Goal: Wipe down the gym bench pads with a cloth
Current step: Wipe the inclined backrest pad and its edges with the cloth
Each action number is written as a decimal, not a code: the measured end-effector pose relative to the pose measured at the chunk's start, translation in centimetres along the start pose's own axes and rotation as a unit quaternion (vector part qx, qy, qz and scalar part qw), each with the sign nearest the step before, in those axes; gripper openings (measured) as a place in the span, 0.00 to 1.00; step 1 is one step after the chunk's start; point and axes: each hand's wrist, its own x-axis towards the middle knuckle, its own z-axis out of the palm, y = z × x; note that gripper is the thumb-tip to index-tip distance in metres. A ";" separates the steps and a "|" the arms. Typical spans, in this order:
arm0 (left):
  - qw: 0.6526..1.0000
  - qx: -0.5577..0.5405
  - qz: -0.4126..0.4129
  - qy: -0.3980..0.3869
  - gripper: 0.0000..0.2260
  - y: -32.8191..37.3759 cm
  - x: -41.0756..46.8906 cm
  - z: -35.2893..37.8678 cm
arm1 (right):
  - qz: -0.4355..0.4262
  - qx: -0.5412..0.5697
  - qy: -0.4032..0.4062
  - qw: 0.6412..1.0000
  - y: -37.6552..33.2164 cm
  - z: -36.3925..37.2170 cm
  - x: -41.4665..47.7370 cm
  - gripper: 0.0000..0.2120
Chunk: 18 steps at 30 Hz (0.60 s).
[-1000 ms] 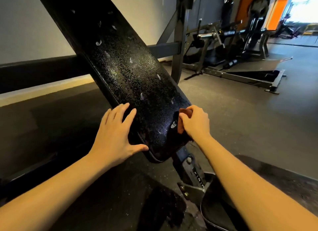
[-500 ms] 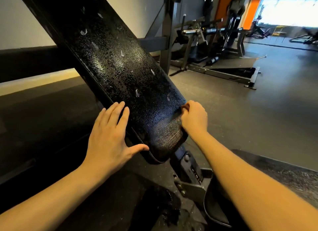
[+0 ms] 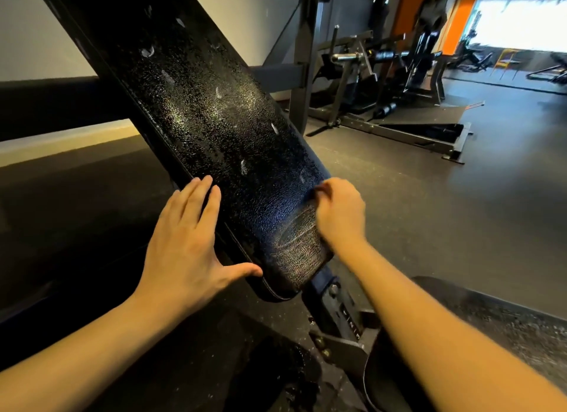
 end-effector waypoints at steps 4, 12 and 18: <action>1.000 0.015 0.017 0.000 0.57 -0.7 0.3 -0.3 | -0.308 0.087 -0.119 0.940 -4.2 -1.5 -8.6 0.11; 0.999 -0.017 -0.033 0.033 0.61 -1.7 1.1 -0.9 | 0.021 -0.051 -0.009 0.998 2.7 0.2 3.6 0.08; 0.998 -0.034 -0.051 0.030 0.64 -2.0 1.4 -0.9 | -0.242 0.081 -0.096 0.962 -5.1 -1.0 -7.8 0.10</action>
